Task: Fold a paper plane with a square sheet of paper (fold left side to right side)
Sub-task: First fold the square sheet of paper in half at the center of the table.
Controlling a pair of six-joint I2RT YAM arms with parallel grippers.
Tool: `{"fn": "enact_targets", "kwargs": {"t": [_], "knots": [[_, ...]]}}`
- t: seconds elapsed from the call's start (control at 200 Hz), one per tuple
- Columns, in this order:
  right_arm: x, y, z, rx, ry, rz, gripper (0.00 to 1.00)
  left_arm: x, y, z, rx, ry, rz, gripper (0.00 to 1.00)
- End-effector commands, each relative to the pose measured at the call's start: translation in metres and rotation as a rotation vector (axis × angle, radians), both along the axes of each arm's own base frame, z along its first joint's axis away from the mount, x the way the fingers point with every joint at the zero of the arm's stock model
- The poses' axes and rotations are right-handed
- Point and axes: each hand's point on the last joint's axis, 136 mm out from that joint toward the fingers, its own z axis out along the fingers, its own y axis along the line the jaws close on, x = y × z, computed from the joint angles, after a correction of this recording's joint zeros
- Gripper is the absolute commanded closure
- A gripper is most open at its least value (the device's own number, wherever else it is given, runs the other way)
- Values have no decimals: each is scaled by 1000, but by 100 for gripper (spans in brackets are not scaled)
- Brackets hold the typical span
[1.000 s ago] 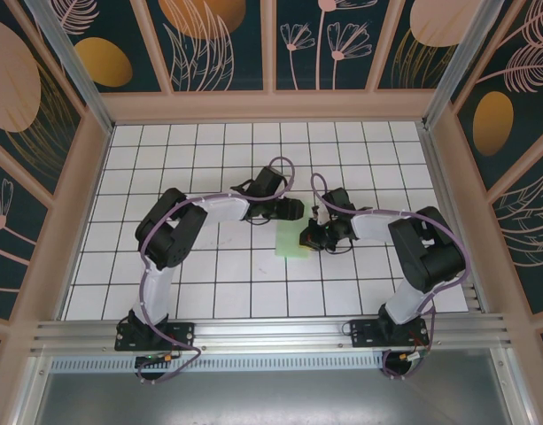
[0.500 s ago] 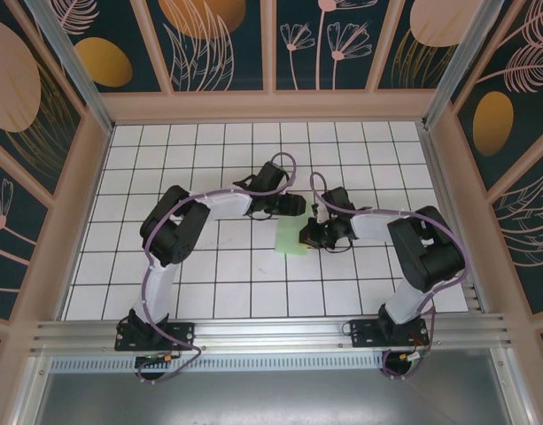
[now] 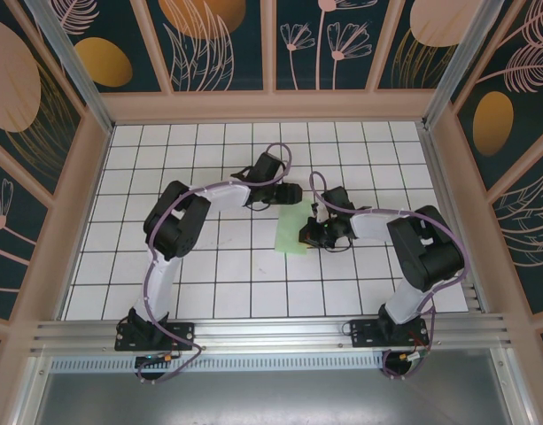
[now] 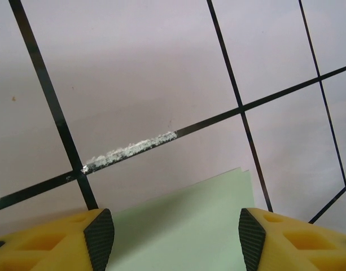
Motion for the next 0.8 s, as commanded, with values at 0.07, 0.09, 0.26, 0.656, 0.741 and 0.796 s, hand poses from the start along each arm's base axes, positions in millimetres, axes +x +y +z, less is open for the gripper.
{"fn": "enact_targets", "kwargs": {"t": [0.07, 0.09, 0.26, 0.656, 0.741, 0.796], "knots": [[-58, -56, -63, -312, 221, -7, 100, 37, 36, -24, 105, -55, 106, 36], [-58, -56, -63, -312, 219, -7, 100, 39, 36, -23, 108, -57, 107, 36], [-55, -54, -60, -310, 209, 2, 100, 52, 40, -16, 119, -76, 115, 36], [13, -15, 23, -125, -127, 46, 75, 42, 91, 90, 64, -253, 182, 32], [27, -19, 48, -100, -213, 33, 67, 19, 98, 107, 31, -263, 162, 32], [35, -24, 60, -83, -259, 18, 60, 0, 99, 110, -16, -248, 142, 34]]}}
